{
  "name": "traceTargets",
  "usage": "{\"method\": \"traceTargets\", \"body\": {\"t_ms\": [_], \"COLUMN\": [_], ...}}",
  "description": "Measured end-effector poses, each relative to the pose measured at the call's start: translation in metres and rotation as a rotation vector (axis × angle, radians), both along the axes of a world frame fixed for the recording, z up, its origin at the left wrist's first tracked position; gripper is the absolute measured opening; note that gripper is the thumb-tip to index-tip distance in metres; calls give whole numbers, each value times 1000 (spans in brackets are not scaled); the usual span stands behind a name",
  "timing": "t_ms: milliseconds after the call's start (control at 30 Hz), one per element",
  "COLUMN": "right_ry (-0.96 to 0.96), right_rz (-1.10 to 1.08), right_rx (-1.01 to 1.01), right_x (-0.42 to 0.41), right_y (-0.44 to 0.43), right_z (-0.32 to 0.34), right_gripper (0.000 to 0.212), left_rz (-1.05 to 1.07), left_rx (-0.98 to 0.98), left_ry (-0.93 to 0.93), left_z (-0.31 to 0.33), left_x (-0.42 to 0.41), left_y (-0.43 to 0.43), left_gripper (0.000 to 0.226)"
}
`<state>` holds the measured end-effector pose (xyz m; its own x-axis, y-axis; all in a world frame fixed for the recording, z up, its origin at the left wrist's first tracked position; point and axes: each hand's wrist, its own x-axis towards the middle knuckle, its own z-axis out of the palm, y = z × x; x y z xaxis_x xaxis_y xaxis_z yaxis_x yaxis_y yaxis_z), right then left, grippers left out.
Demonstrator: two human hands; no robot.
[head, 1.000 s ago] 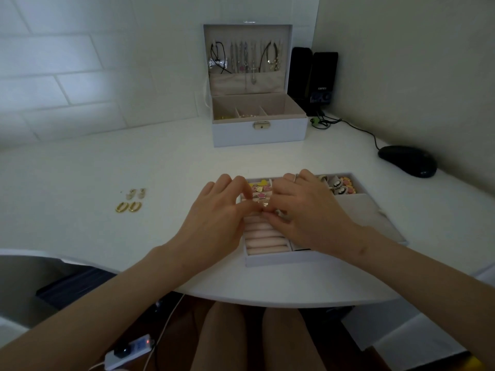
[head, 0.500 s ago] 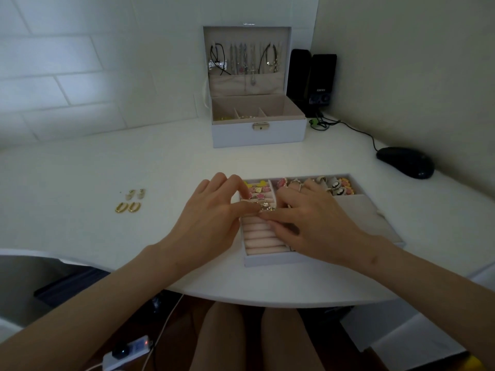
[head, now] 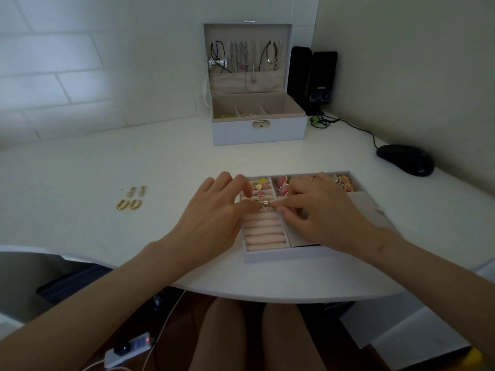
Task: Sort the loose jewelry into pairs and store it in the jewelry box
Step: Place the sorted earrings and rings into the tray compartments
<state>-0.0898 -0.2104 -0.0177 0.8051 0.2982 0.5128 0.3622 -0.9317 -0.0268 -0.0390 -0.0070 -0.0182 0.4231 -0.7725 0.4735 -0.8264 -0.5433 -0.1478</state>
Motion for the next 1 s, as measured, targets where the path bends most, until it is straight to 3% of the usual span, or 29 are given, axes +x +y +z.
{"method": "traceTargets", "body": {"t_ms": [300,433,567,667,833,1000], "right_ry": [84,78,146,285,417,515], "right_rz": [17,39,93,132,192,185], "right_rx": [232,314,317,274,271,298], "right_x": [1,4,12,29,81,126], "right_y": [0,11,39,68,126,177], "right_z": [6,12,22,28,36,32], "right_gripper": [47,40,29,21,24,26], "left_rz": [13,51,258,487,814,879], "left_rx": [-46,-136,-288,-321,-279,-181], "left_ry": [64,114,221,304,447,629], "left_z": [-2,2,10,17,19,12], "left_x": [2,4,20,40,77,101], "left_y": [4,15,50,85,127,137], "left_gripper": [39,37,18,20,21,20]}}
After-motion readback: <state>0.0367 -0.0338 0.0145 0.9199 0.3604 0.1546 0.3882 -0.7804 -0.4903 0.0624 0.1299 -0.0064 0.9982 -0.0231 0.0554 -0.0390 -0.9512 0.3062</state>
